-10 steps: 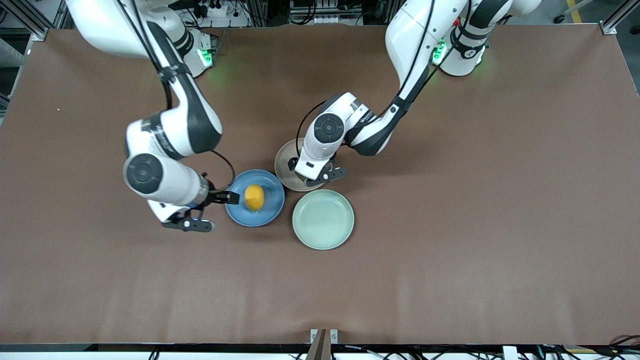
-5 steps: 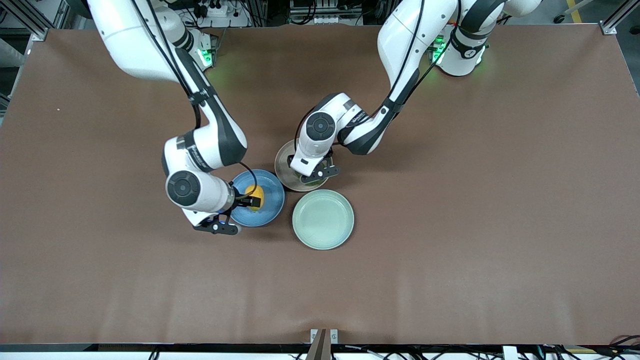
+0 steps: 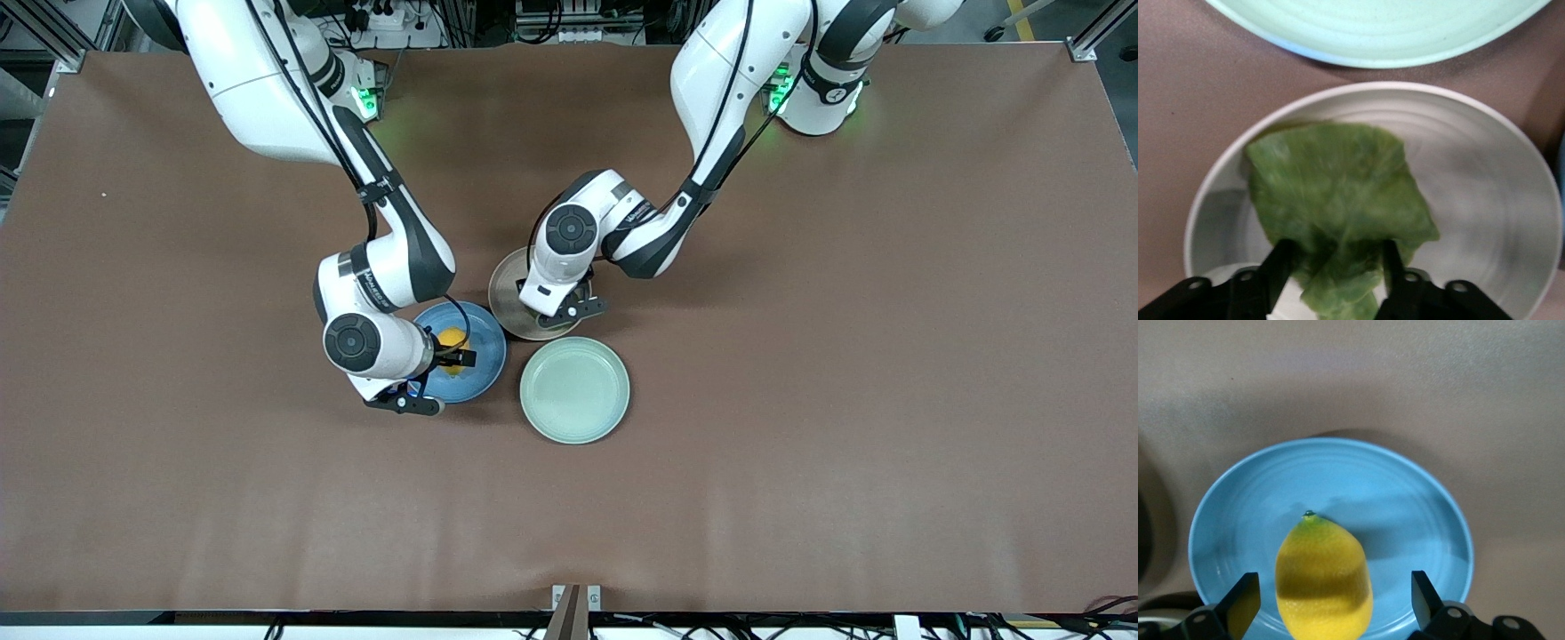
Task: Pick lemon and lettuce from blue and beige plates
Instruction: 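Lift the lettuce with the left gripper while the right gripper lifts the lemon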
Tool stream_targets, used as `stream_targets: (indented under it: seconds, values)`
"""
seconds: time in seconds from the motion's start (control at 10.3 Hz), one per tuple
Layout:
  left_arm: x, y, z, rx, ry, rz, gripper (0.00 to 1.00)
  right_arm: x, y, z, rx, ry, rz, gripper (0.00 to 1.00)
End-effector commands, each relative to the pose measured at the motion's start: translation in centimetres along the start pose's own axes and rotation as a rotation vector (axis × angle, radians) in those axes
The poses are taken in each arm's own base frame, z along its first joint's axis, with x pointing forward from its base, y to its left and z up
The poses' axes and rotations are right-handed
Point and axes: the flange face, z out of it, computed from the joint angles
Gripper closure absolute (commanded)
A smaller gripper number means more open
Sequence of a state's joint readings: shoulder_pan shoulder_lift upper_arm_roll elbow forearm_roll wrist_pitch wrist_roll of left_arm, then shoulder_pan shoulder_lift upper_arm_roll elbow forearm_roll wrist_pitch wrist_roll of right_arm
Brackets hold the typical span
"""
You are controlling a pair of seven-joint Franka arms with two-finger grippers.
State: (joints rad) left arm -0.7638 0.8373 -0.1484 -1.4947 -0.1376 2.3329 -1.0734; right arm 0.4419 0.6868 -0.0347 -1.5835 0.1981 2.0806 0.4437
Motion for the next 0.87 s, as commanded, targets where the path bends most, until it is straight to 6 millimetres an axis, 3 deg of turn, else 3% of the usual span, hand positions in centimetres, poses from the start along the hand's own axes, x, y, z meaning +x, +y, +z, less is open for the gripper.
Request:
stream_targets:
  seconds: [0.0, 0.39, 0.58, 0.68, 0.77]
  values:
    - [0.5, 0.2, -0.7, -0.003, 0.027, -0.018, 1.0, -0.4, -0.6, 0.6, 0.011, -0.008, 0.015, 0.0]
    - [0.9, -0.1, -1.8, 0.016, 0.021, -0.024, 1.0, -0.4, -0.4, 1.1, 0.004, -0.015, 0.006, 0.0]
    - [1.5, -0.6, -3.2, 0.041, 0.011, -0.034, 1.0, -0.3, -0.2, 1.5, 0.002, -0.016, 0.01, 0.0]
    - [1.7, -0.6, -4.3, 0.043, 0.011, -0.037, 1.0, -0.3, -0.2, 1.7, 0.001, -0.018, 0.009, 0.07]
    - [1.8, -0.8, -5.8, 0.052, 0.01, -0.041, 1.0, -0.2, -0.1, 1.6, 0.002, -0.018, 0.009, 0.27]
